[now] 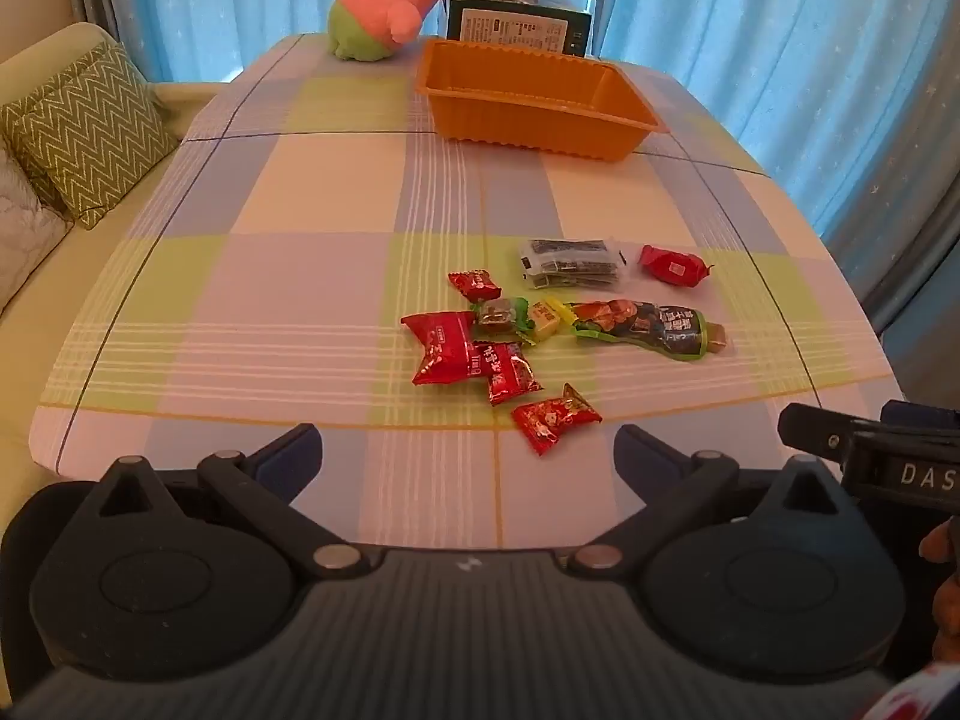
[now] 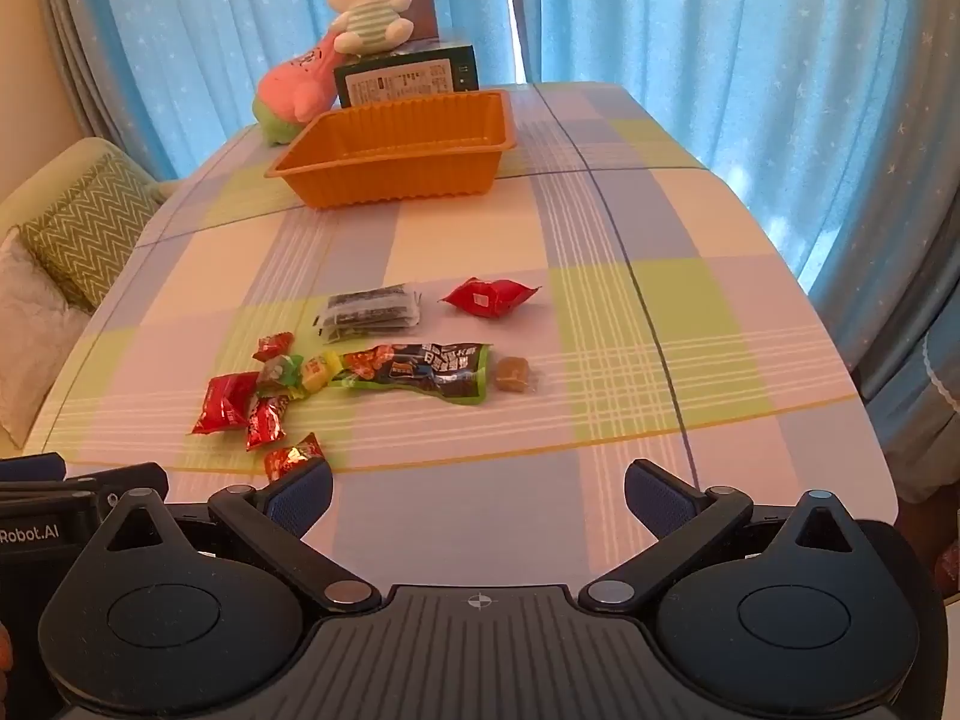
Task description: Organize snacks
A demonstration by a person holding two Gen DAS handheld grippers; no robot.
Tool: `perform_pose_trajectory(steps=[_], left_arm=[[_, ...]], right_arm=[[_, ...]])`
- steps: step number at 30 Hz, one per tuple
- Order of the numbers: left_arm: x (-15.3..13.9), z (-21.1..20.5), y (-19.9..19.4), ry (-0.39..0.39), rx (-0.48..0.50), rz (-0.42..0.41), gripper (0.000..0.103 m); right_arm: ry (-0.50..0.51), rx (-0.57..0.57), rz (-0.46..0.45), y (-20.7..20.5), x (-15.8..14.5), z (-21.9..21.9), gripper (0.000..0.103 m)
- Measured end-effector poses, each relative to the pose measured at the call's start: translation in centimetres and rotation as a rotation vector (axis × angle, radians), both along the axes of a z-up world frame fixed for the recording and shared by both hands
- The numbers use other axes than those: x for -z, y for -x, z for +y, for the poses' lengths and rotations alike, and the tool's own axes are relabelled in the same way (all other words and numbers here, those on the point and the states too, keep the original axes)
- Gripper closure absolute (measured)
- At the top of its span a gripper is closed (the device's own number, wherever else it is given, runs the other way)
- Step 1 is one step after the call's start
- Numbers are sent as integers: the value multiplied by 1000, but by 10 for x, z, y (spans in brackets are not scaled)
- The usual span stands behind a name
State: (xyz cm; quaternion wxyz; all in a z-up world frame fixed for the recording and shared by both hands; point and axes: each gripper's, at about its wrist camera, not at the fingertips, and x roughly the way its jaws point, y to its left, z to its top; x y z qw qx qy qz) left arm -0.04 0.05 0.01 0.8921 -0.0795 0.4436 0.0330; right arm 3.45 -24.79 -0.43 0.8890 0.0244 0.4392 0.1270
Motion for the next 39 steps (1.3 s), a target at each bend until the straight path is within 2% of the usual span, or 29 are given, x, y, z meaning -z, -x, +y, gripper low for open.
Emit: perform_pose_trajectory(steps=[2, 4, 12, 39], left_arm=[[0, 1, 1, 6, 7, -3, 0], [-1, -5, -11, -26, 18, 39, 0], [-5, 5, -4, -2, 2, -9, 1], [-9, 5, -3, 15, 2, -9, 1]], right_arm=[[-10, 0, 6, -1, 1, 1, 0], [-22, 3, -1, 1, 4, -3, 0], [20, -10, 16, -2, 0, 5, 0], [31, 2, 6, -4, -5, 2, 0]])
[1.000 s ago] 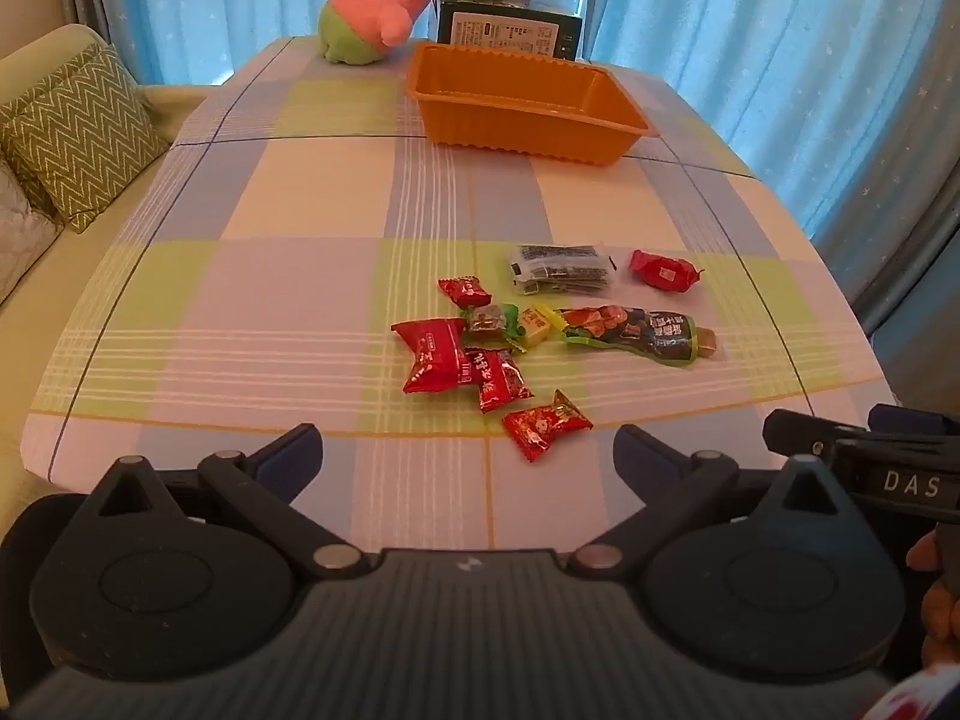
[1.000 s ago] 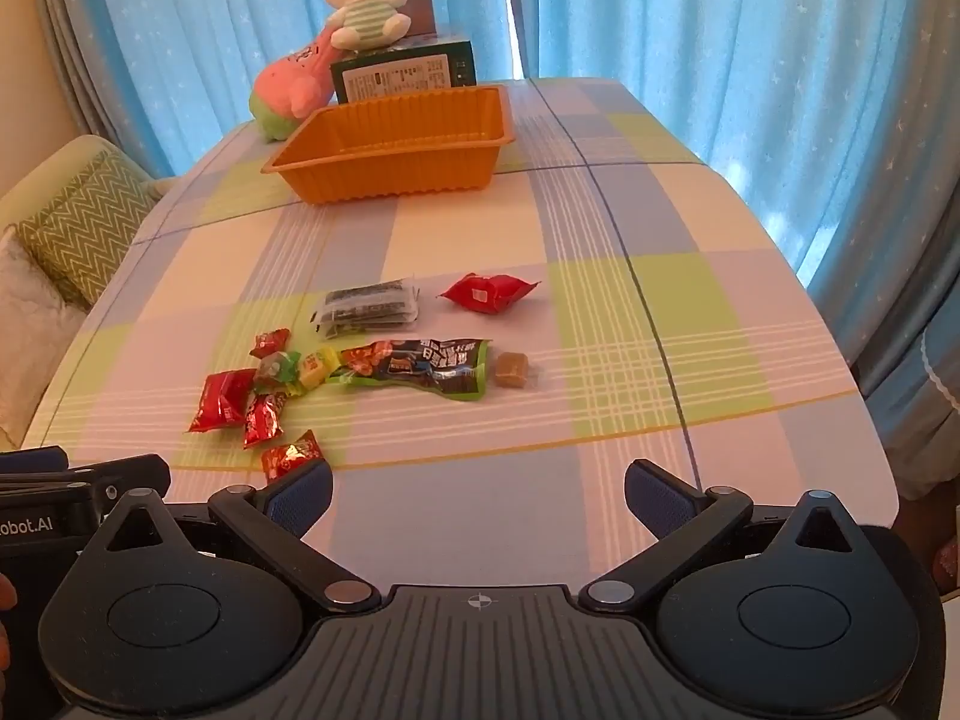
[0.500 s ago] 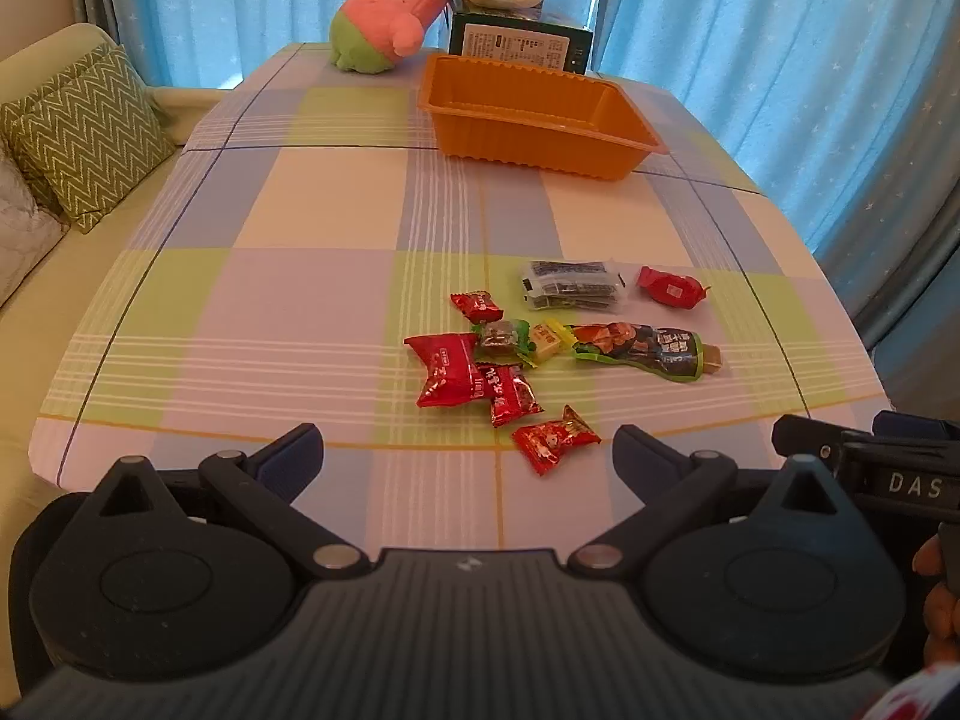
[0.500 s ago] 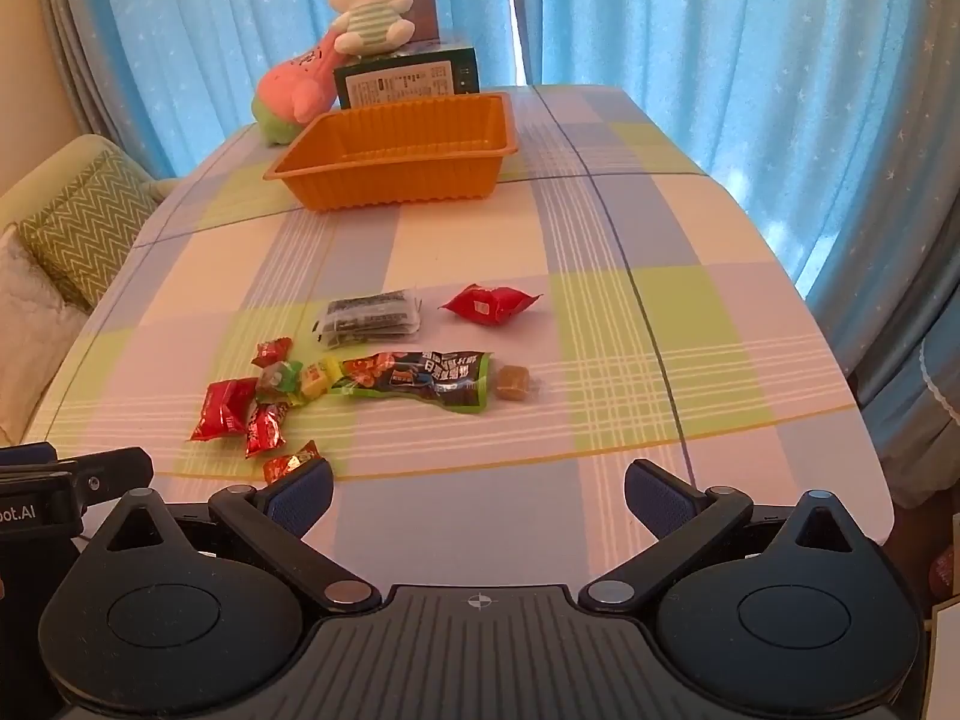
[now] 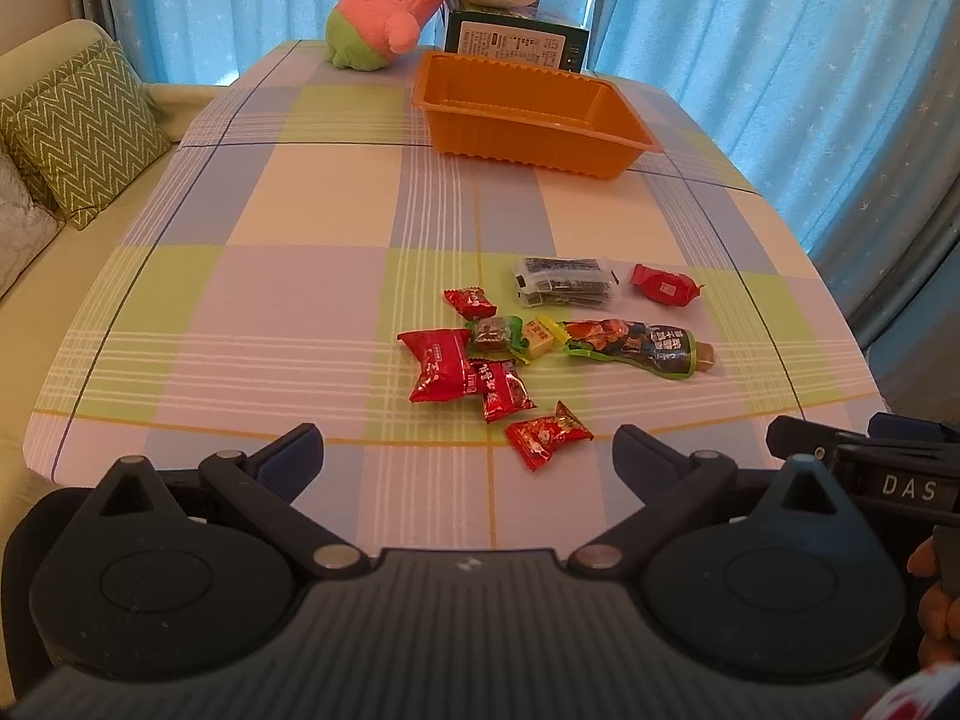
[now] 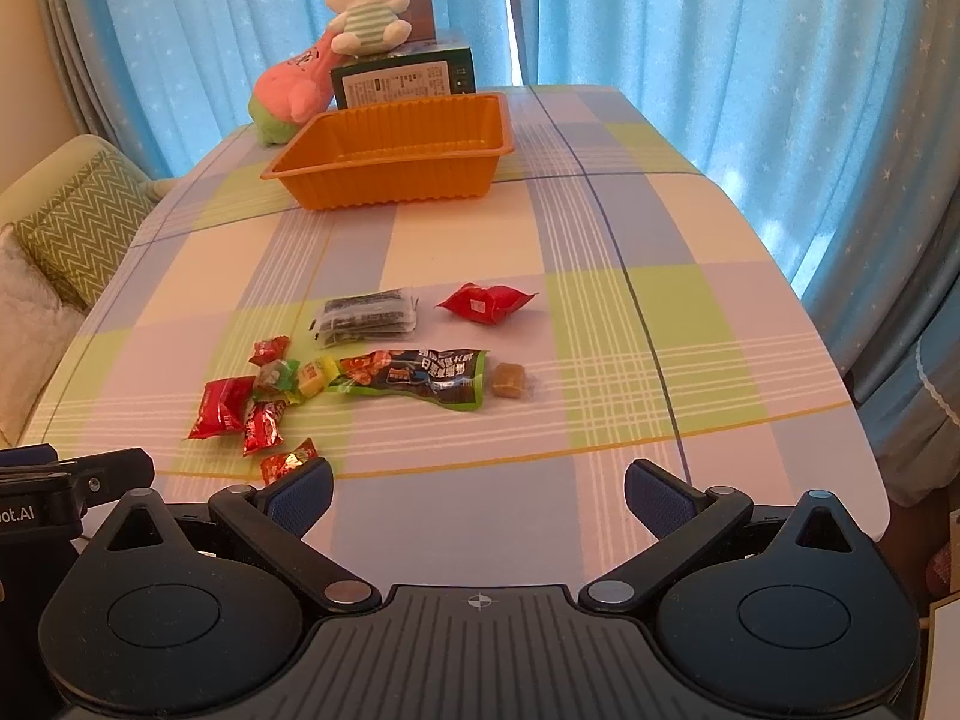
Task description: Organize snacks
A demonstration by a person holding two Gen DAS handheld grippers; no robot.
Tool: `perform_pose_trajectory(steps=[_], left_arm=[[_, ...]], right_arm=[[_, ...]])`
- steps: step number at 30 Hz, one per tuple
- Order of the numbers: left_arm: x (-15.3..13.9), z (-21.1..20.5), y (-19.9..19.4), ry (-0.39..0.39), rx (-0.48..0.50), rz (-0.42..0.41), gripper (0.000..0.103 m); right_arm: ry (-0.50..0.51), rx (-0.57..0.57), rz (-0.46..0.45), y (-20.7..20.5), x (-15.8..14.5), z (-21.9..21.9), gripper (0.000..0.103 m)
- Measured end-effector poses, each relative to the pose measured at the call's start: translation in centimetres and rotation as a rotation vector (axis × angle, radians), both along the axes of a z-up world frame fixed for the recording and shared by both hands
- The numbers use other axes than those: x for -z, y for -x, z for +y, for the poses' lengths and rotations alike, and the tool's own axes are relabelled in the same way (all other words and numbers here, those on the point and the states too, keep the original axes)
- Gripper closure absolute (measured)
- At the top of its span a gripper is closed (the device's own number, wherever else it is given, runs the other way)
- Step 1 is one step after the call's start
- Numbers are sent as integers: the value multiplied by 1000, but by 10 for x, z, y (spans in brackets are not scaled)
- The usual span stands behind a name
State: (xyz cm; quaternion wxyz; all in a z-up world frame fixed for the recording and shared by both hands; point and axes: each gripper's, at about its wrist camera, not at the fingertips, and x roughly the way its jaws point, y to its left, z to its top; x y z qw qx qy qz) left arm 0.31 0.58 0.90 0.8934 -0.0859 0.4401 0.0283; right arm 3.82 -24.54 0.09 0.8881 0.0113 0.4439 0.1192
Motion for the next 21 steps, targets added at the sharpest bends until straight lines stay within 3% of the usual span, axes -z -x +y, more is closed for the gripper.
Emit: perform_pose_trajectory(steps=[21], left_arm=[[0, -1, 0, 3, -1, 3, 1]], right_arm=[[-7, 3, 4, 2, 3, -1, 0]])
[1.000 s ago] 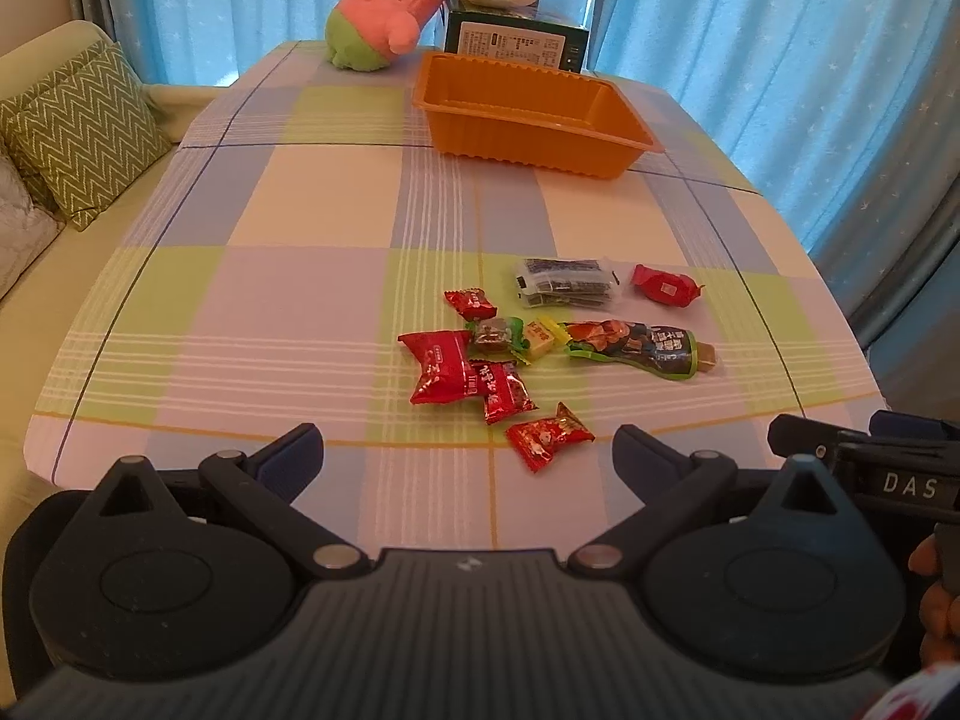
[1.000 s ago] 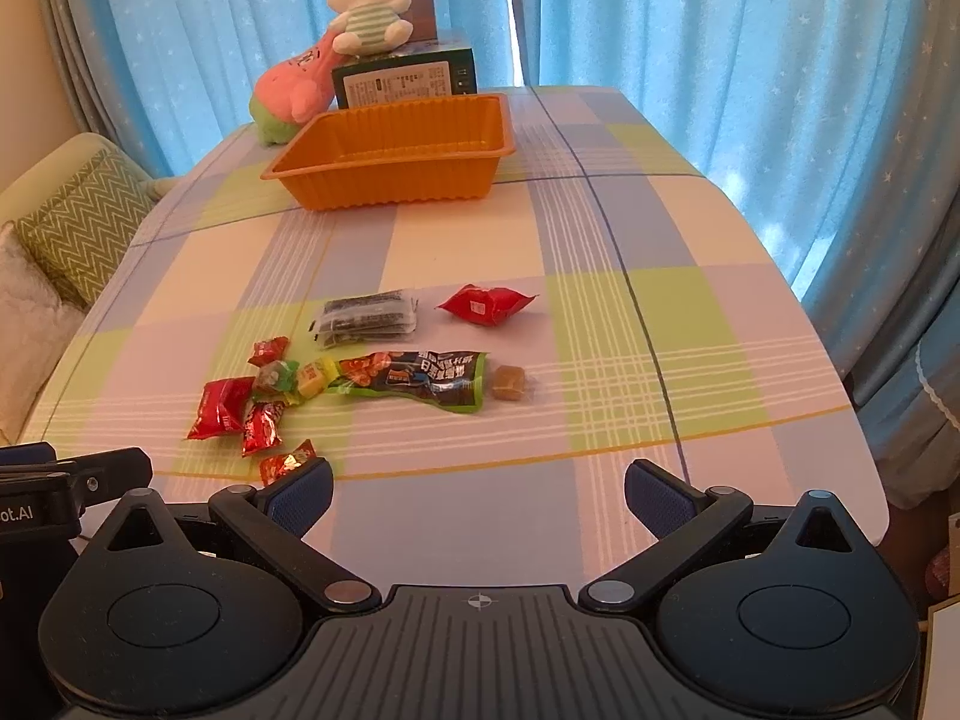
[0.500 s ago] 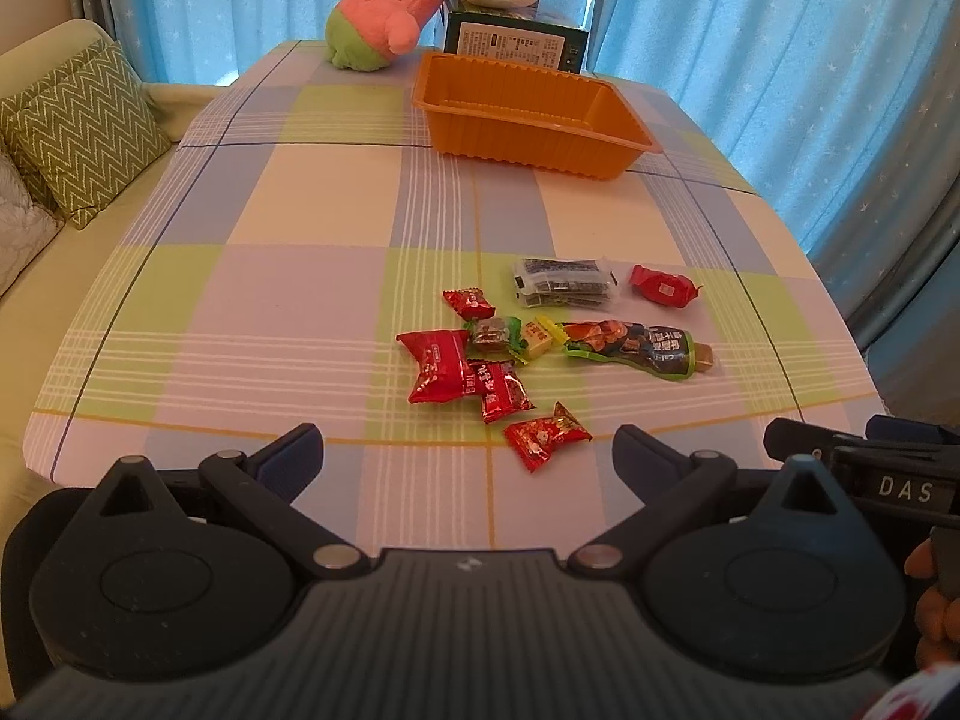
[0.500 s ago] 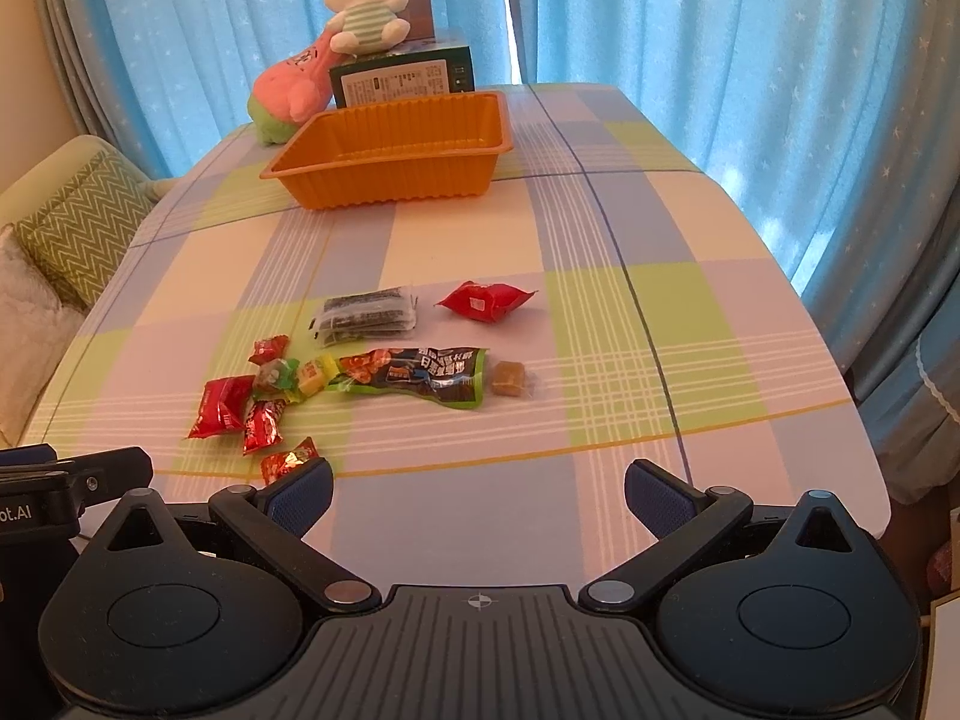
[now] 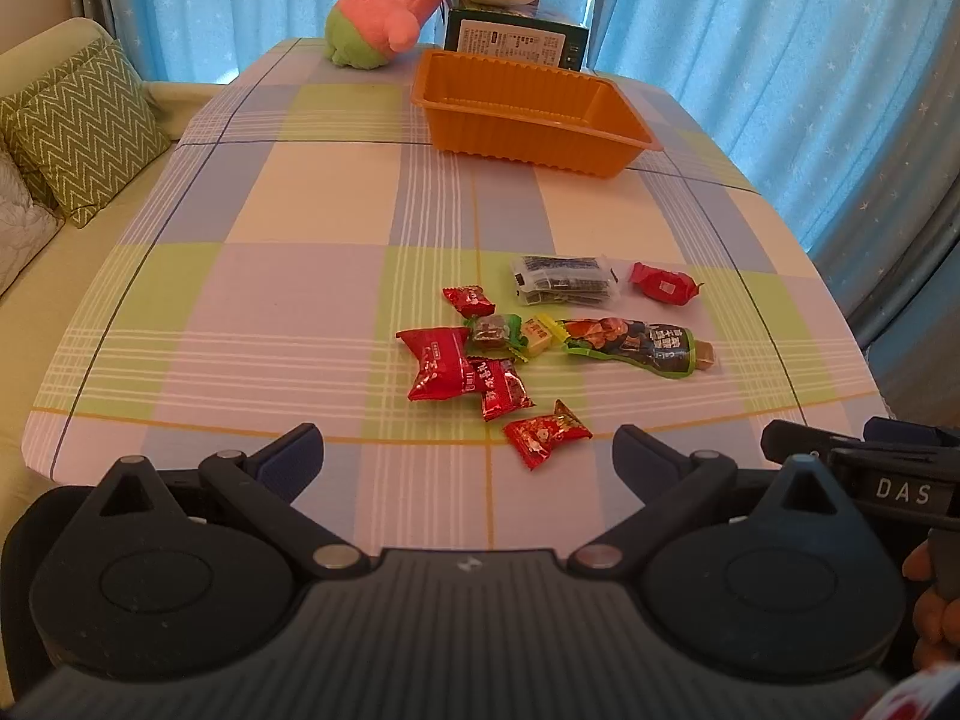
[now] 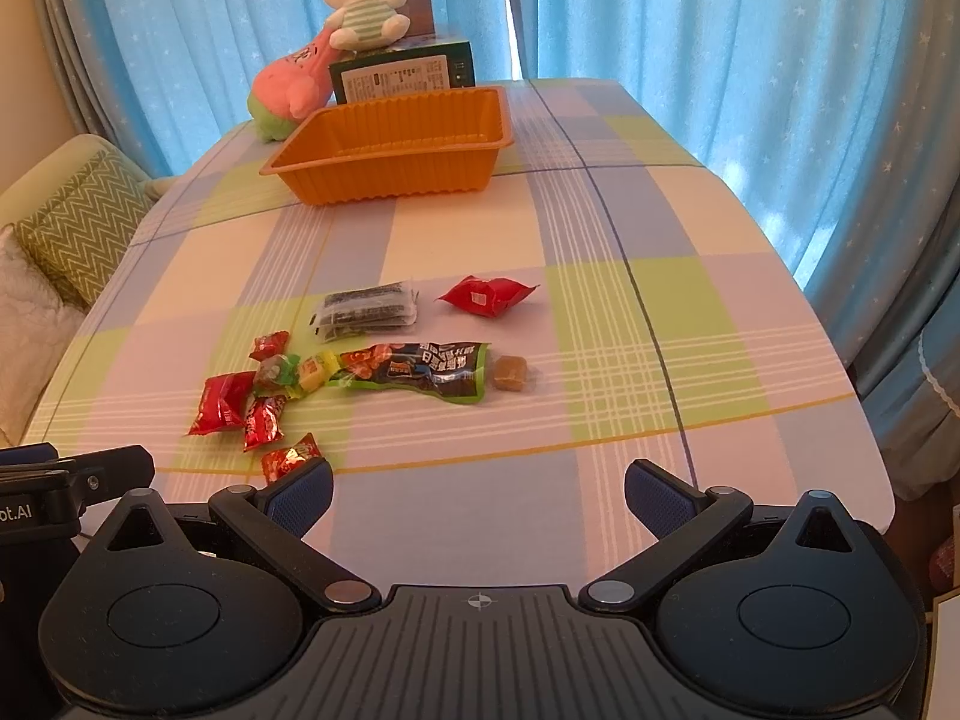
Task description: Organize snacks
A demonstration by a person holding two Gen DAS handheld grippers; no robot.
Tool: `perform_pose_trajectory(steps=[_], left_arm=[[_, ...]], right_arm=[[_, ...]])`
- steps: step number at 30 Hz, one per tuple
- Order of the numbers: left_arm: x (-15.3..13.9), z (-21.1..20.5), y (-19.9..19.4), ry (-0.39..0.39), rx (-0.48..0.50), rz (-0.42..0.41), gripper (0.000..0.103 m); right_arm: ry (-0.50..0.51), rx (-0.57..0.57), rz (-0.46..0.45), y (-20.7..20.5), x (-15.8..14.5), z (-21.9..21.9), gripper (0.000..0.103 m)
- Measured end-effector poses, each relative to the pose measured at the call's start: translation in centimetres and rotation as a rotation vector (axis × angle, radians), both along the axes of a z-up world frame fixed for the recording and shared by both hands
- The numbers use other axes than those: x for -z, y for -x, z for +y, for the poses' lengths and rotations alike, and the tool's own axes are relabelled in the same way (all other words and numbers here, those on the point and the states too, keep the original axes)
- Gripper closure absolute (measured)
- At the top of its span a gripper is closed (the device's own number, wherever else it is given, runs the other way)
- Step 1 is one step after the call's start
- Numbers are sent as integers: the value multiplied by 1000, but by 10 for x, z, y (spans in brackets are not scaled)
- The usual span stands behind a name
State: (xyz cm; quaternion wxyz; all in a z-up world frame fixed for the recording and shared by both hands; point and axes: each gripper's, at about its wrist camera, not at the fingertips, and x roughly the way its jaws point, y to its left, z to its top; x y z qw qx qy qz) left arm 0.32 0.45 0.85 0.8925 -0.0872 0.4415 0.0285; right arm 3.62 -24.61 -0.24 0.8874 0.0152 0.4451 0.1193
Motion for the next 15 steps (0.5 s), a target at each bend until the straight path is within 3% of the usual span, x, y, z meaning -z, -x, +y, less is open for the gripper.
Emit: perform_pose_trajectory(steps=[15], left_arm=[[0, 1, -1, 2, 1, 0, 1]], right_arm=[[-2, 1, 5, 0, 2, 0, 0]])
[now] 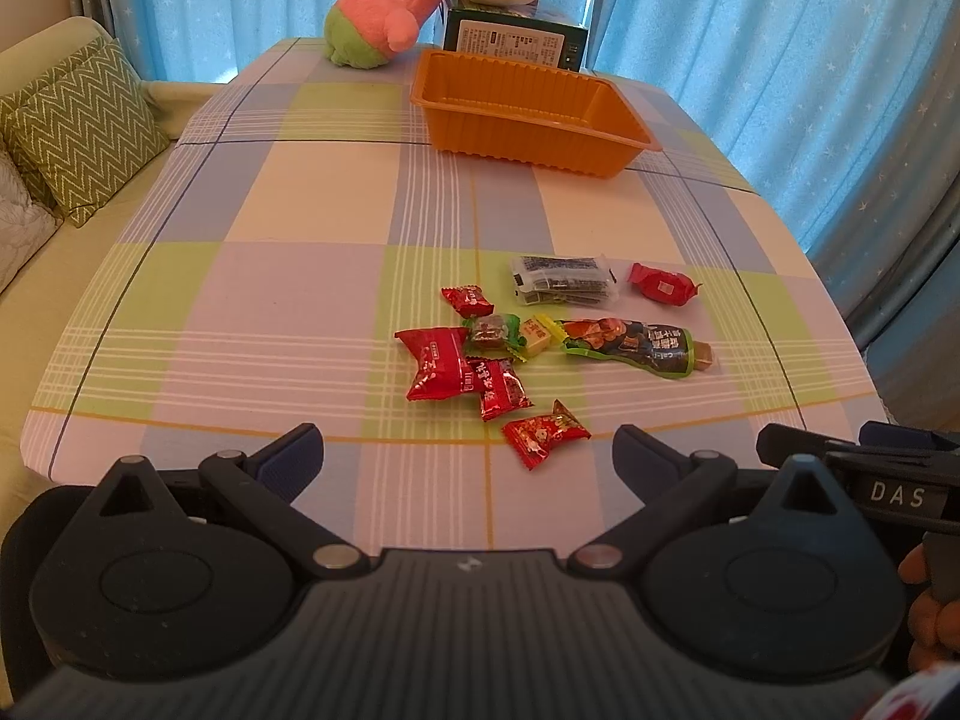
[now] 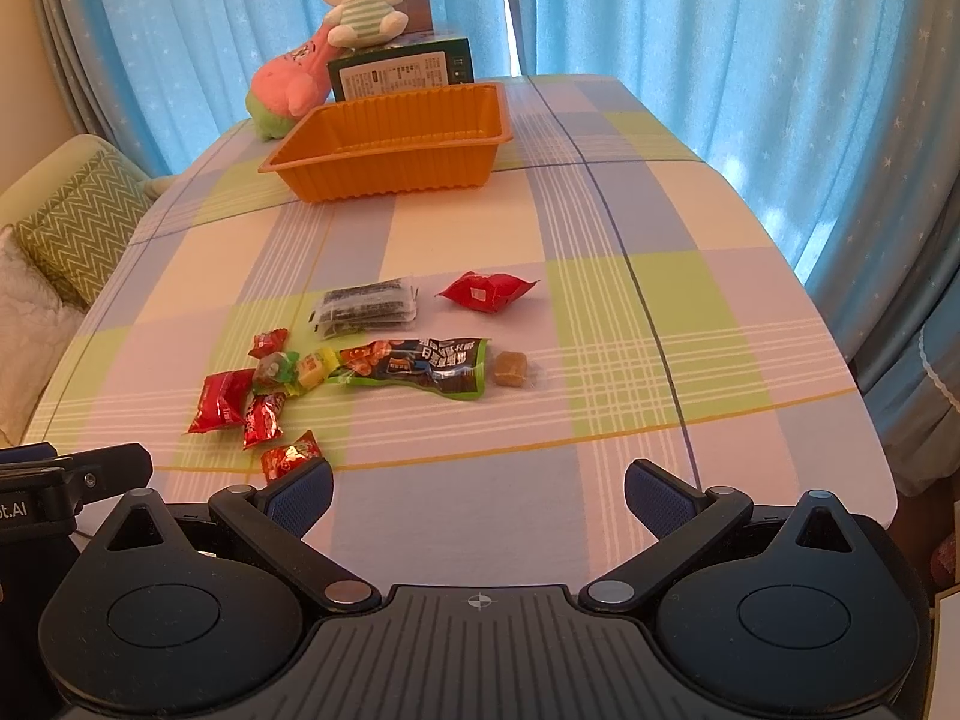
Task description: Organize snacks
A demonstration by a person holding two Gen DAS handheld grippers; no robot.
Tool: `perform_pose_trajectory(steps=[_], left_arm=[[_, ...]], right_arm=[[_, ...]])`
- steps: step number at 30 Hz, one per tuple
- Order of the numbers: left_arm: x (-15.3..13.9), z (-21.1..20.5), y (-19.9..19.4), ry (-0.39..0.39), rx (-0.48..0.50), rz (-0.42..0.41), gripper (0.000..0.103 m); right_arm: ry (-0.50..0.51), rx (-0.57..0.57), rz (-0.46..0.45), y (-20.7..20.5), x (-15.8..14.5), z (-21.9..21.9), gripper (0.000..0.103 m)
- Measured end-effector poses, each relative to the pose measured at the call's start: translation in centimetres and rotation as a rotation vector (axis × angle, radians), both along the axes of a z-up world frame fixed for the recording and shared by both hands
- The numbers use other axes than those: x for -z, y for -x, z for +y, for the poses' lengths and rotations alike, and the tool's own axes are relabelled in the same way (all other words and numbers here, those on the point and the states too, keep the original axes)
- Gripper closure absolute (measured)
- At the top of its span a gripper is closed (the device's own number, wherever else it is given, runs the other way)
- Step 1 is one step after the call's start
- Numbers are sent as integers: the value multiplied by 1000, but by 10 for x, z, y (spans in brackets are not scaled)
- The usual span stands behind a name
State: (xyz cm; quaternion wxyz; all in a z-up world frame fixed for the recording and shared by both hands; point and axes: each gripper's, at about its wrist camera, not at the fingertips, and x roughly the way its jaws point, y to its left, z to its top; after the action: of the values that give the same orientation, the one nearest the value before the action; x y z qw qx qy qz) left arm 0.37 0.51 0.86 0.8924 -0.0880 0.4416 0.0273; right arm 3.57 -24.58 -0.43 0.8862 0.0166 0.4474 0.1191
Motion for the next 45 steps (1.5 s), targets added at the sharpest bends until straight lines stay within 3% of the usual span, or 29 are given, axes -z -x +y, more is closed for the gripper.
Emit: perform_pose_trajectory(steps=[27, 38, 45], left_arm=[[2, 6, 0, 9, -7, -2, 1], [12, 48, -13, -30, -60, 8, 12], [16, 73, -31, -28, -74, 5, 16]], right_arm=[[-15, 2, 12, -1, 5, 3, 0], [-73, -85, 23, -1, 25, 33, 1], [-121, -193, 74, -13, 51, 73, 35]])
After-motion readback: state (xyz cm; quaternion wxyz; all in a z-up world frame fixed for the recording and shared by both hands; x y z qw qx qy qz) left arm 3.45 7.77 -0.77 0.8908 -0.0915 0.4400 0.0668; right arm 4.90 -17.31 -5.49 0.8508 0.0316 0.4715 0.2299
